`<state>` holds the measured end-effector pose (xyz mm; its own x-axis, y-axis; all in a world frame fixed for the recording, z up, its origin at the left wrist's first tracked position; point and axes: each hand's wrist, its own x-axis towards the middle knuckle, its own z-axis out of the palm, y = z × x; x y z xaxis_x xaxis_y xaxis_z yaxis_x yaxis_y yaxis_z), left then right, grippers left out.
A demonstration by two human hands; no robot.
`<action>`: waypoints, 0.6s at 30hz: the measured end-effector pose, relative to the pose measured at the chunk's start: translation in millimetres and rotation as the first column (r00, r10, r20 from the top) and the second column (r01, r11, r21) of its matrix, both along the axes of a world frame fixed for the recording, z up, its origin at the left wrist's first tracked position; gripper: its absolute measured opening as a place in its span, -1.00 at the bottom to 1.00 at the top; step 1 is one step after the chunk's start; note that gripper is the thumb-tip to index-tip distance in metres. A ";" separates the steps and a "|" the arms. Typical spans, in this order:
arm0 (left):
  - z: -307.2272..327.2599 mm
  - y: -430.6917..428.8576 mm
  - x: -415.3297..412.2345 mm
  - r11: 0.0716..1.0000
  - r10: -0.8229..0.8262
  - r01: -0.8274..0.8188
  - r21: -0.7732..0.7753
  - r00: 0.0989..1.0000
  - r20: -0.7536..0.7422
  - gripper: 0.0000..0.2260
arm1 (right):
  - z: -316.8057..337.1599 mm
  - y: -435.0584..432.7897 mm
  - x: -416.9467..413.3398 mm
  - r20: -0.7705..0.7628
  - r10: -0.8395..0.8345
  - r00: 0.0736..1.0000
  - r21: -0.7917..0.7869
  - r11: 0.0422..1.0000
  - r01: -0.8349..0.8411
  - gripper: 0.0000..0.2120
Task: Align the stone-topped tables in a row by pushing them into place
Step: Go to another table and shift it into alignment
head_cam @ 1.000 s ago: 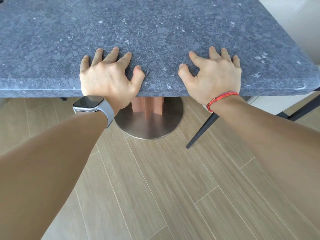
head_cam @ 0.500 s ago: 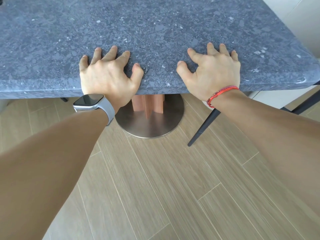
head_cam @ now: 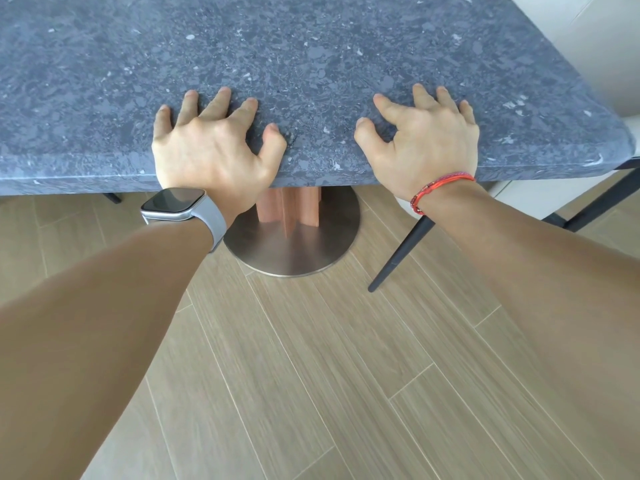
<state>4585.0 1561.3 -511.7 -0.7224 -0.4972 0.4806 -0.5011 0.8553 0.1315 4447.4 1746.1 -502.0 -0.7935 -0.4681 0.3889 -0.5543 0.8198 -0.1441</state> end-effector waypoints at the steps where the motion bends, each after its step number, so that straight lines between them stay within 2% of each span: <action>1: 0.2 -0.1 -0.5 1.000 -0.005 0.005 -0.001 1.000 -0.002 -0.42 | 0.2 0.0 -0.2 0.000 -0.004 1.000 -0.002 1.000 0.004 -0.39; 18: 0.0 2.0 0.7 1.000 0.002 -0.002 0.006 1.000 -0.019 -0.42 | -0.1 0.8 0.2 0.001 -0.004 1.000 -0.013 1.000 0.004 -0.40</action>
